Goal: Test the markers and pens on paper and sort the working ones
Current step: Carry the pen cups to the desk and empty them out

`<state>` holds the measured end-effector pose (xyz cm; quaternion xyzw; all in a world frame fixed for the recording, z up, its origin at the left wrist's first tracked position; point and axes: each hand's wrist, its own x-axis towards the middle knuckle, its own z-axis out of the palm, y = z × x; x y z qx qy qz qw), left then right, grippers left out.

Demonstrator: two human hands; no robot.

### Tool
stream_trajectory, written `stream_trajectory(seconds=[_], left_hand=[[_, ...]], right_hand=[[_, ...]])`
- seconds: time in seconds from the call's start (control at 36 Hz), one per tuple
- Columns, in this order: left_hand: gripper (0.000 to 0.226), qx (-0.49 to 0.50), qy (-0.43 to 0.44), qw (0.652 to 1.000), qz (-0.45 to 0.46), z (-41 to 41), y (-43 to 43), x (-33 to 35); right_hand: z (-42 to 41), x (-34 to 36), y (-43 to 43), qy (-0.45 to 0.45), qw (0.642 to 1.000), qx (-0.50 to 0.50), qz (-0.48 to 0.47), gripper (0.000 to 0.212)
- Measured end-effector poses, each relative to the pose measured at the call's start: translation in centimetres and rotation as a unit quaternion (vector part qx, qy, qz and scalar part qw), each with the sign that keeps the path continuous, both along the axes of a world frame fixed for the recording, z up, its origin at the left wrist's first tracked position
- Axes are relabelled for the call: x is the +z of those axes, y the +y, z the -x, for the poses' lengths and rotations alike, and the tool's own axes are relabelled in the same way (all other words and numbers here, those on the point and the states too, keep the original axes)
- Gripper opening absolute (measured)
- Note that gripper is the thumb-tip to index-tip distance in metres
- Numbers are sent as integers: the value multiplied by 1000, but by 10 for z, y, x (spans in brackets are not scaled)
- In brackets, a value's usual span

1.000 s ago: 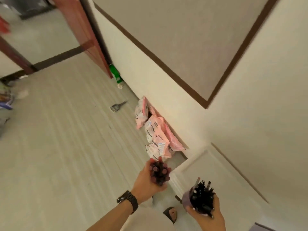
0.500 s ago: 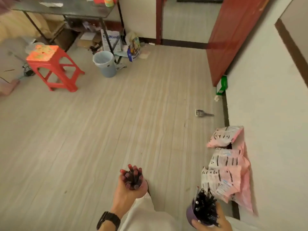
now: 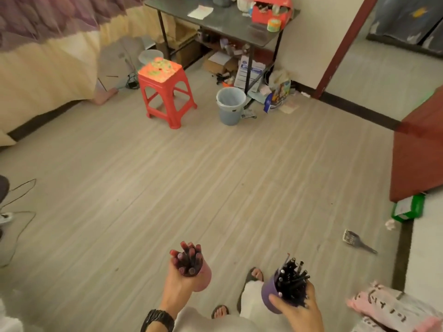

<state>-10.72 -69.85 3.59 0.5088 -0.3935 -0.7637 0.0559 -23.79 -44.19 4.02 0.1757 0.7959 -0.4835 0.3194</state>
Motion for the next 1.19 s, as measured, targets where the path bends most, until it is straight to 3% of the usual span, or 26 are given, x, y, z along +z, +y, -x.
stream_trajectory(seconds=[0.06, 0.14, 0.22, 0.31, 0.53, 0.64, 0.81, 0.89, 1.03, 1.19], left_hand=[[79, 7, -3, 999, -50, 21, -16, 3], [70, 36, -45, 997, -51, 57, -31, 5], [75, 36, -56, 998, 13, 95, -60, -2], [63, 64, -111, 989, 79, 134, -93, -7], [67, 166, -100, 980, 40, 245, -189, 13], [71, 200, -83, 976, 26, 296, -239, 14], [65, 139, -107, 979, 104, 370, -337, 2], [65, 116, -86, 980, 134, 405, -394, 2], [69, 38, -4, 998, 53, 465, -489, 22], [74, 29, -14, 997, 73, 537, -600, 19]], right_hand=[[31, -3, -22, 12, 999, 23, -22, 100], [81, -2, -59, -5, 999, 33, -28, 104], [138, -12, -91, -6, 997, 78, -29, 102], [202, -17, -126, -2, 991, 133, -12, 103], [367, 13, -252, 45, 953, 299, -21, 93], [427, 25, -323, 67, 940, 334, -16, 86], [488, 14, -424, 63, 952, 299, 17, 82], [508, -2, -464, 43, 966, 256, 14, 93], [532, -12, -520, -3, 984, 176, -6, 114], [576, -19, -599, 2, 995, 95, -29, 101]])
